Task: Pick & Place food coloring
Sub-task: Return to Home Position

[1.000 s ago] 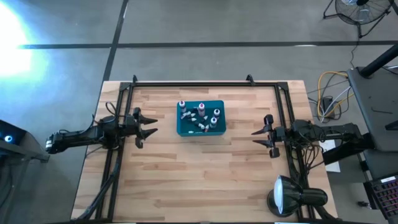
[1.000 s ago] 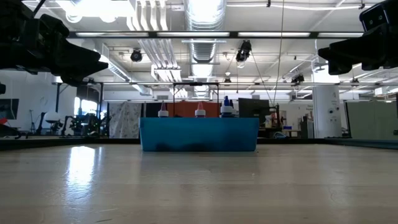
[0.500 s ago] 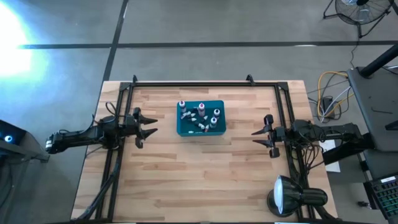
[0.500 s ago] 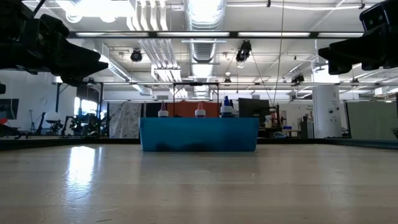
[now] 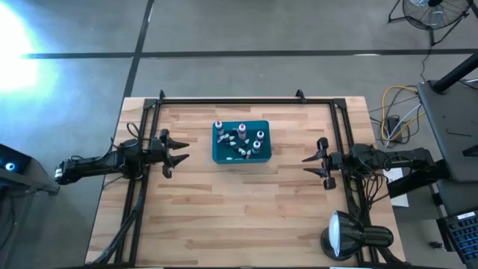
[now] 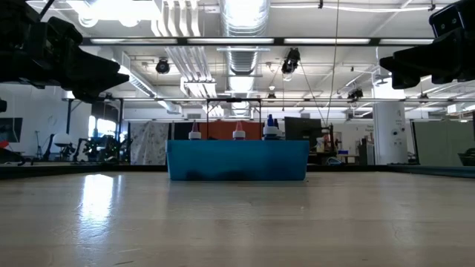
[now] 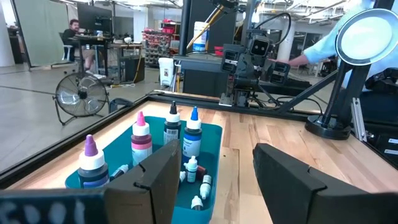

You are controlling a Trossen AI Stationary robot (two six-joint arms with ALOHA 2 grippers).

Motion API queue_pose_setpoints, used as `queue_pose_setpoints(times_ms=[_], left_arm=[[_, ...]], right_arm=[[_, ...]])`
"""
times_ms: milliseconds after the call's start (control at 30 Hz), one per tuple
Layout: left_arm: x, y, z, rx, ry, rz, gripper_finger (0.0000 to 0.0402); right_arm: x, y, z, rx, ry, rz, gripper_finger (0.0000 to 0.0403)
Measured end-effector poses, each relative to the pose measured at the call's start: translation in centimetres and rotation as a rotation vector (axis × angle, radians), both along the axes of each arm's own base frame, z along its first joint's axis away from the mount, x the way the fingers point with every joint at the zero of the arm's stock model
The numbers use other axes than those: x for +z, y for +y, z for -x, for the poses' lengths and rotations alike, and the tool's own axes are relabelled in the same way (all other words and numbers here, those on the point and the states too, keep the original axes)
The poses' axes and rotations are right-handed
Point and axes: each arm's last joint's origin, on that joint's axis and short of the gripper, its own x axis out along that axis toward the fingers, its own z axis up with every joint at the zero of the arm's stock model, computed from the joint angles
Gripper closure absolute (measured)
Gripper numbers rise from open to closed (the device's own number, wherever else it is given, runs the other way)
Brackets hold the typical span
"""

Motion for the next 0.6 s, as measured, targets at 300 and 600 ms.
queue_pose_setpoints(times_ms=[300, 600], left_arm=[[0.01, 0.0, 0.0, 0.0, 0.0, 0.0, 0.0223], [0.02, 0.0, 0.0, 0.0, -0.001, 0.0, 0.0223]], right_arm=[[0.0, 0.0, 0.0, 0.0, 0.0, 0.0, 0.0281], [0.0, 0.0, 0.0, 0.0, 0.0, 0.0, 0.0269]])
